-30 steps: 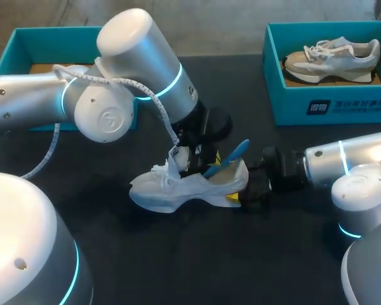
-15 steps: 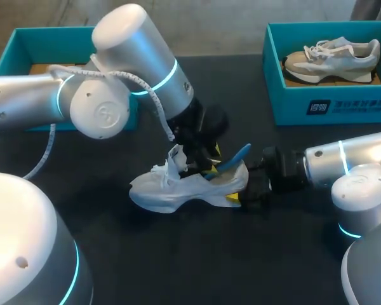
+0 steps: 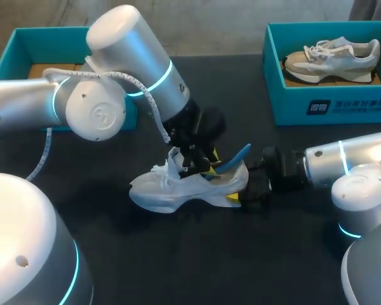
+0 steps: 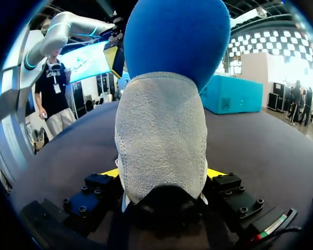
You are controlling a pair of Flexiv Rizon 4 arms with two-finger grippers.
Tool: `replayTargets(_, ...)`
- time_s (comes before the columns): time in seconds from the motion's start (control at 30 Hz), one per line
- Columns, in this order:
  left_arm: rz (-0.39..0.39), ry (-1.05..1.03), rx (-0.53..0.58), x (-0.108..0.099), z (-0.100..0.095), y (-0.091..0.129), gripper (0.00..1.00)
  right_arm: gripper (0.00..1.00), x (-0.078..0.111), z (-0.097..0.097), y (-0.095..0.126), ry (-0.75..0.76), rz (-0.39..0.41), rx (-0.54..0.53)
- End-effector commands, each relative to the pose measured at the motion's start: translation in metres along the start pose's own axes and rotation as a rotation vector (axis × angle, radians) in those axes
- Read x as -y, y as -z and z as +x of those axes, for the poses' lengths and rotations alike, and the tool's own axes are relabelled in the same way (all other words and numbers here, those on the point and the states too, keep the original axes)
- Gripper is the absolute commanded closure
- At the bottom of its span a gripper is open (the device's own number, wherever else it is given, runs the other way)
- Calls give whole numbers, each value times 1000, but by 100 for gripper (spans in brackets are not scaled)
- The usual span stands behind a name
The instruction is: Take the shoe out of the shoebox, open the shoe tongue, remove and reinsert the insole, then place the shoe into the shoebox
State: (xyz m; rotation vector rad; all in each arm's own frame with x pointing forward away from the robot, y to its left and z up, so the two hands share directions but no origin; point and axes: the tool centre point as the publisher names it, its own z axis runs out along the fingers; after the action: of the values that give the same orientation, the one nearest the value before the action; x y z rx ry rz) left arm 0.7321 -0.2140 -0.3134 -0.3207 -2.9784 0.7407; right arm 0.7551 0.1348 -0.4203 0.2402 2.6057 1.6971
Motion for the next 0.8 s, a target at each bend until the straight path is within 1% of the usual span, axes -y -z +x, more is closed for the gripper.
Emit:
replayTargets(0.03, -3, -3, -16, 4, -7, -11, 73, 100, 1, -2, -2, -1, 5, 0)
replayTargets(0.07, -4, -4, -18, 4, -7, -12, 76, 100, 1, -2, -2, -1, 5, 0)
replayTargets(0.1, -5, -4, -21, 5, -7, -13, 82, 100, 1, -2, -2, -1, 5, 0)
replayTargets(0.13, -7, -5, -25, 5, -7, -14, 84, 100, 1, -2, -2, -1, 5, 0)
replayTargets(0.2, -10, -4, -29, 5, -6, -16, 100, 100, 1, -2, -2, -1, 5, 0)
replayTargets(0.33, -9, -6, -33, 5, -4, -15, 100, 100, 1, -2, -2, -1, 5, 0)
replayTargets(0.47, -3, -5, -27, 2, -1, -8, 100, 100, 1, -2, -2, -1, 5, 0)
replayTargets(0.8, 9, -23, -1, 1, 8, 22, 100, 100, 1, -2, -2, -1, 5, 0)
